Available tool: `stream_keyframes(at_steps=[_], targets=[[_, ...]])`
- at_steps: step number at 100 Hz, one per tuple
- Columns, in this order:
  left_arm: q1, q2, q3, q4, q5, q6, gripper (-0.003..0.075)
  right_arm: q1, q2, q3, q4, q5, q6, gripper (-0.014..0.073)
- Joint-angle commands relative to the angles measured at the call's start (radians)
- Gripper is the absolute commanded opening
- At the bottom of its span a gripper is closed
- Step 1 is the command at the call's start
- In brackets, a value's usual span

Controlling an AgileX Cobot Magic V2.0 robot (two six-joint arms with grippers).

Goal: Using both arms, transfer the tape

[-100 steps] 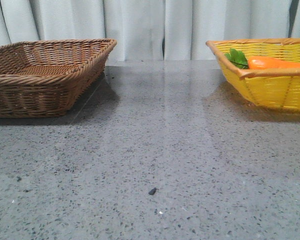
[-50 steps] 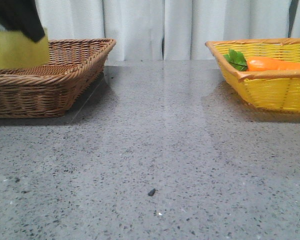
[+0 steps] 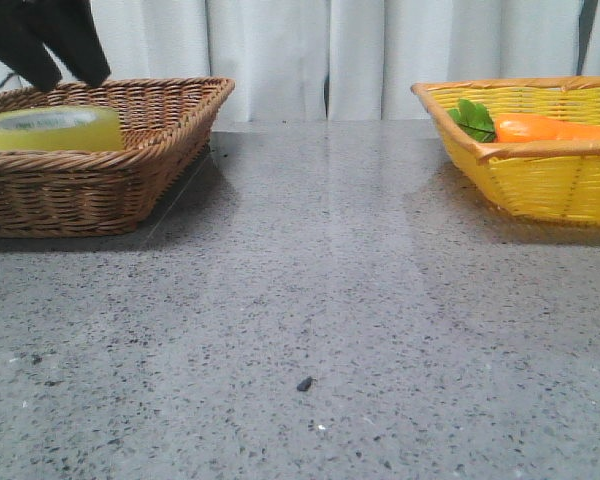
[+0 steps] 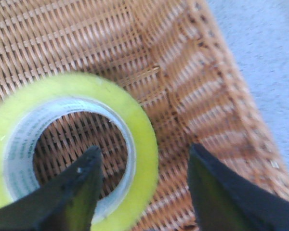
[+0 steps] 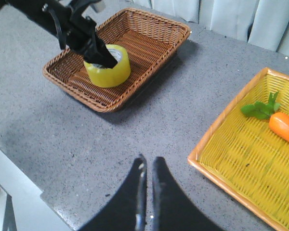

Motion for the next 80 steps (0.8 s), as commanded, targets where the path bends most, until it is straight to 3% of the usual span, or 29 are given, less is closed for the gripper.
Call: stream_keyframes(at_steps=[1, 20, 34, 41, 43, 45, 60, 73, 80], targets=[[0.0, -0.108, -0.036, -0.057, -0.033, -0.005, 0.036, -0.003, -0.044, 0.02, 0.001, -0.027, -0.037, -0.0074], [-0.102, -0.433, 0.105, -0.071, -0.206, -0.019, 0.0184, -0.003, -0.227, 0.234, -0.027, -0.123, -0.066, -0.0074], [-0.187, -0.794, 0.339, -0.068, -0.413, -0.029, 0.0107, -0.003, -0.436, 0.483, -0.056, -0.327, -0.066, -0.0074], [-0.189, -0.983, 0.473, -0.063, -0.511, -0.04, 0.0031, -0.003, -0.543, 0.618, -0.071, -0.456, -0.066, -0.0074], [-0.184, -1.058, 0.539, -0.045, -0.546, -0.062, -0.0022, -0.003, -0.583, 0.672, -0.076, -0.524, -0.068, -0.0074], [-0.183, -1.094, 0.563, -0.03, -0.555, -0.072, -0.0019, -0.003, -0.602, 0.698, -0.079, -0.553, -0.068, -0.0074], [-0.15, -1.419, 0.753, 0.221, -0.489, -0.261, -0.0021, -0.003, -0.751, 0.925, -0.097, -0.775, -0.068, -0.0074], [-0.142, -1.661, 0.853, 0.302, -0.404, -0.265, -0.0021, -0.003, -0.801, 1.022, -0.125, -0.87, -0.068, -0.0074], [-0.144, -1.643, 0.857, 0.312, -0.288, -0.265, -0.0021, -0.003, -0.799, 1.043, -0.169, -0.87, -0.068, -0.0074]])
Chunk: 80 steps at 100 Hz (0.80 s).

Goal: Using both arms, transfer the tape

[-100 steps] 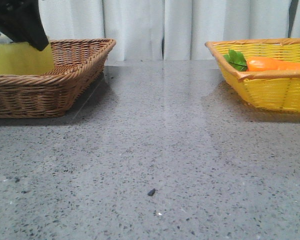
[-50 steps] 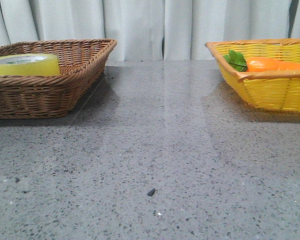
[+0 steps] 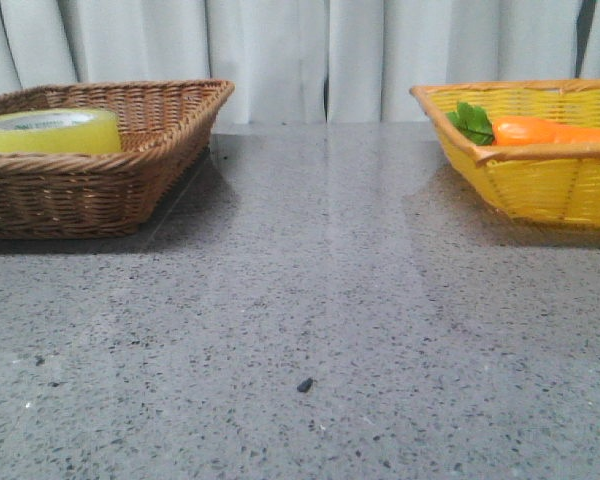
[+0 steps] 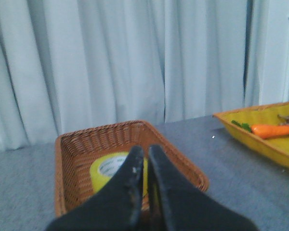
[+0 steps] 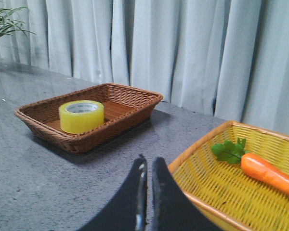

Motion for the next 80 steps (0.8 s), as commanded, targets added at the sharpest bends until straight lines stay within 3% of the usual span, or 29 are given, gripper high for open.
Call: stream_keyframes(at_steps=[1, 11, 68, 80], targets=[[-0.001, -0.01, -0.007, 0.028, 0.051, -0.019, -0.0021, -0.003, 0.011, 0.008, -0.06, -0.123, -0.013, -0.0074], [-0.001, 0.013, 0.002, -0.034, 0.133, -0.019, -0.0021, -0.005, 0.011, 0.029, -0.065, -0.101, -0.013, -0.0074], [0.001, 0.013, 0.002, -0.054, 0.135, -0.006, -0.0021, -0.003, 0.011, 0.062, -0.065, -0.088, -0.013, -0.0074], [0.014, 0.007, 0.065, 0.066, -0.025, 0.002, -0.0021, -0.003, 0.011, 0.062, -0.065, -0.088, -0.013, -0.0074]])
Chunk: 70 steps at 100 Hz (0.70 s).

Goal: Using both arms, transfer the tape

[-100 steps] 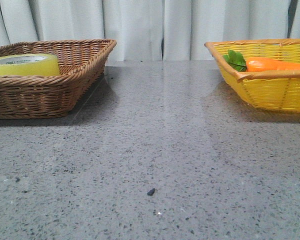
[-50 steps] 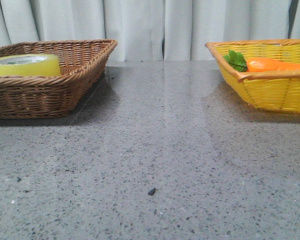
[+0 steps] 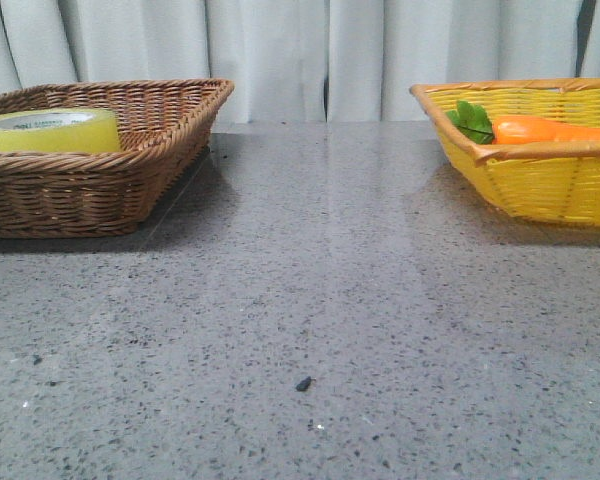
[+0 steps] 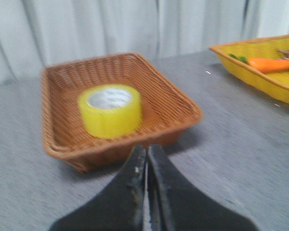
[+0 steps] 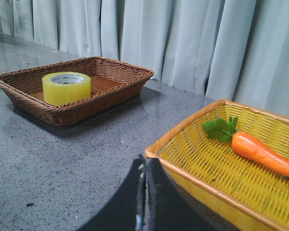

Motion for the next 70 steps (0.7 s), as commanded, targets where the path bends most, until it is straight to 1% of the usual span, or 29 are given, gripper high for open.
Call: stream_keyframes(at_steps=[1, 5, 8, 16, 17, 22, 27, 33, 38, 43, 46, 56, 61, 70], targets=[[0.017, 0.008, 0.036, 0.082, -0.211, 0.008, -0.0021, -0.003, 0.015, -0.021, -0.013, -0.077, -0.01, -0.0074], [0.035, -0.002, 0.094, 0.119, -0.301, 0.008, -0.0021, -0.003, 0.015, -0.021, -0.013, -0.077, -0.01, -0.0074], [0.061, -0.011, 0.142, 0.131, -0.403, 0.008, -0.0021, -0.003, 0.015, -0.021, -0.013, -0.077, -0.01, -0.0074], [0.134, -0.028, 0.289, 0.124, -0.628, -0.015, -0.0021, -0.003, 0.015, -0.021, -0.013, -0.077, -0.01, -0.0074], [0.142, -0.028, 0.316, 0.113, -0.665, -0.029, -0.0021, -0.003, 0.015, -0.021, -0.013, -0.077, -0.01, -0.0074], [0.206, -0.026, 0.406, 0.056, -0.768, -0.085, -0.0021, -0.003, 0.015, -0.021, -0.013, -0.077, -0.01, -0.0074], [0.257, -0.026, 0.482, -0.027, -0.817, -0.149, -0.0021, -0.003, 0.015, -0.021, -0.013, -0.077, -0.01, -0.0074], [0.304, -0.026, 0.549, -0.108, -0.814, -0.198, -0.0021, -0.003, 0.015, -0.021, -0.013, -0.077, -0.01, -0.0074], [0.332, -0.028, 0.575, -0.122, -0.791, -0.229, -0.0021, -0.003, 0.015, -0.021, -0.013, -0.077, -0.01, -0.0074], [0.35, -0.028, 0.571, -0.112, -0.72, -0.225, -0.0021, -0.003, 0.015, -0.021, -0.013, -0.077, -0.01, -0.0074], [0.353, -0.028, 0.571, -0.112, -0.711, -0.225, -0.0021, -0.003, 0.015, -0.021, -0.013, -0.077, -0.01, -0.0074], [0.346, -0.028, 0.573, -0.111, -0.675, -0.214, -0.0021, -0.003, 0.015, -0.021, -0.013, -0.077, -0.01, -0.0074], [0.332, -0.028, 0.573, -0.111, -0.625, -0.214, -0.0021, -0.003, 0.015, -0.021, -0.013, -0.077, -0.01, -0.0074], [0.293, -0.028, 0.573, -0.111, -0.491, -0.211, -0.0021, -0.003, 0.015, -0.021, -0.013, -0.077, -0.01, -0.0074]])
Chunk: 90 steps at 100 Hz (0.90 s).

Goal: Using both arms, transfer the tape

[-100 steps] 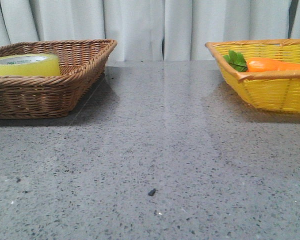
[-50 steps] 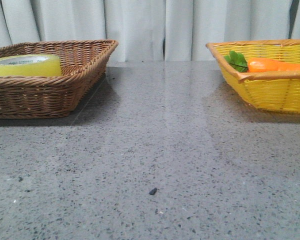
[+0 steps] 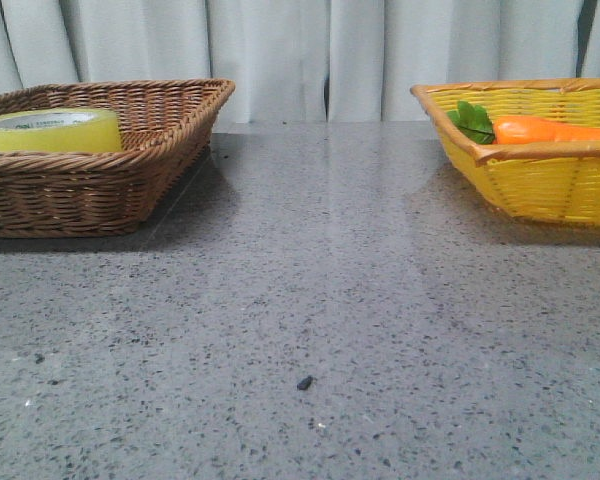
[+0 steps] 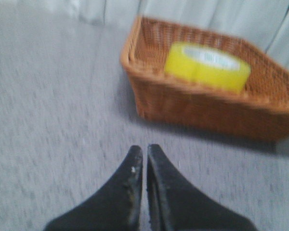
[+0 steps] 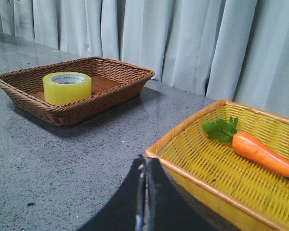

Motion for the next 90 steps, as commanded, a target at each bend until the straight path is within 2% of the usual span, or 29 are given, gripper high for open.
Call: stream_keyframes(at_steps=[1, 20, 32, 90], targets=[[-0.041, -0.028, 0.005, -0.012, 0.049, -0.008, -0.0021, -0.003, 0.015, -0.021, -0.011, -0.079, -0.01, -0.0074], [-0.15, -0.028, 0.006, -0.012, 0.026, -0.008, -0.0021, -0.003, 0.015, -0.021, -0.011, -0.079, -0.01, -0.0074], [-0.183, -0.028, 0.006, -0.012, 0.026, -0.008, -0.0021, -0.003, 0.015, -0.021, -0.011, -0.079, -0.01, -0.0074], [-0.185, -0.028, 0.006, -0.012, 0.026, -0.008, -0.0021, -0.005, 0.015, 0.007, -0.011, -0.083, -0.01, -0.0074]])
